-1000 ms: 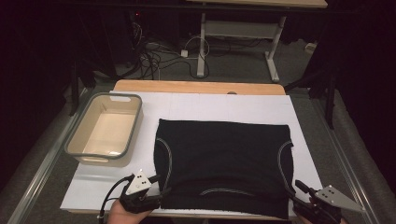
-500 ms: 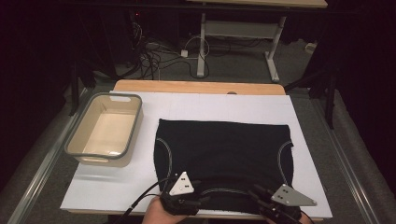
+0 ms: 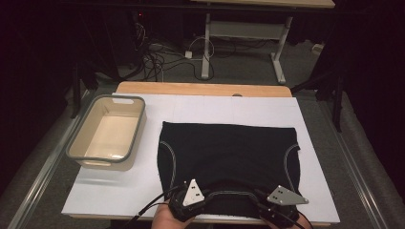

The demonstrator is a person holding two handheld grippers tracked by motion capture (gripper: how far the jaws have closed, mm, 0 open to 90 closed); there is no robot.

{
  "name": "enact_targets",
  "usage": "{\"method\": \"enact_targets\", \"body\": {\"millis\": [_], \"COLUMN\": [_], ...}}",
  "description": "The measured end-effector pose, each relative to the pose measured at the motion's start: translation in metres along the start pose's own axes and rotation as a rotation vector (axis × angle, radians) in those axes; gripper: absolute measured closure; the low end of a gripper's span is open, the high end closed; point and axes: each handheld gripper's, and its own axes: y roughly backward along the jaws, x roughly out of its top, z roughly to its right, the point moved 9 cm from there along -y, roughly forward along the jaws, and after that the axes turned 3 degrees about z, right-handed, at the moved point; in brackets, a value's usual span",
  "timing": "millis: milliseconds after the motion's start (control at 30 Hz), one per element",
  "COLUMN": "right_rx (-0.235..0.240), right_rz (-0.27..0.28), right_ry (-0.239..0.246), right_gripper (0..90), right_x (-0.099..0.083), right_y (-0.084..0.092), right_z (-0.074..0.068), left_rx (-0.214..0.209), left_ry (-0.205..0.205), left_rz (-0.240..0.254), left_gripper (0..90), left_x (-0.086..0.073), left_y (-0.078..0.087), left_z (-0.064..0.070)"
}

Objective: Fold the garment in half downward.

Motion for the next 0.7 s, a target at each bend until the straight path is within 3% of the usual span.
{"method": "enact_targets", "body": {"millis": [233, 333, 600, 700], "right_rx": [0.003, 0.013, 0.055, 0.064], "right_rz": [0.074, 0.095, 0.08, 0.062], "right_ry": [0.051, 0.072, 0.065, 0.064], "right_gripper": [79.0, 79.0, 78.9, 78.6], "right_x": [0.013, 0.013, 0.001, -0.004], "right_y": [0.02, 0.031, 0.036, 0.034], "right_z": [-0.01, -0.018, -0.025, -0.027], "left_rx": [-0.053, -0.069, -0.089, -0.117], "left_ry": [-0.002, -0.019, -0.05, -0.034], "left_rz": [0.061, 0.062, 0.047, 0.023], "left_gripper": [75.3, 75.2, 75.0, 72.5], "left_x": [0.008, 0.007, -0.001, -0.008], "left_y": [0.019, 0.026, 0.031, 0.026], "left_z": [0.009, 0.016, 0.025, 0.026]}}
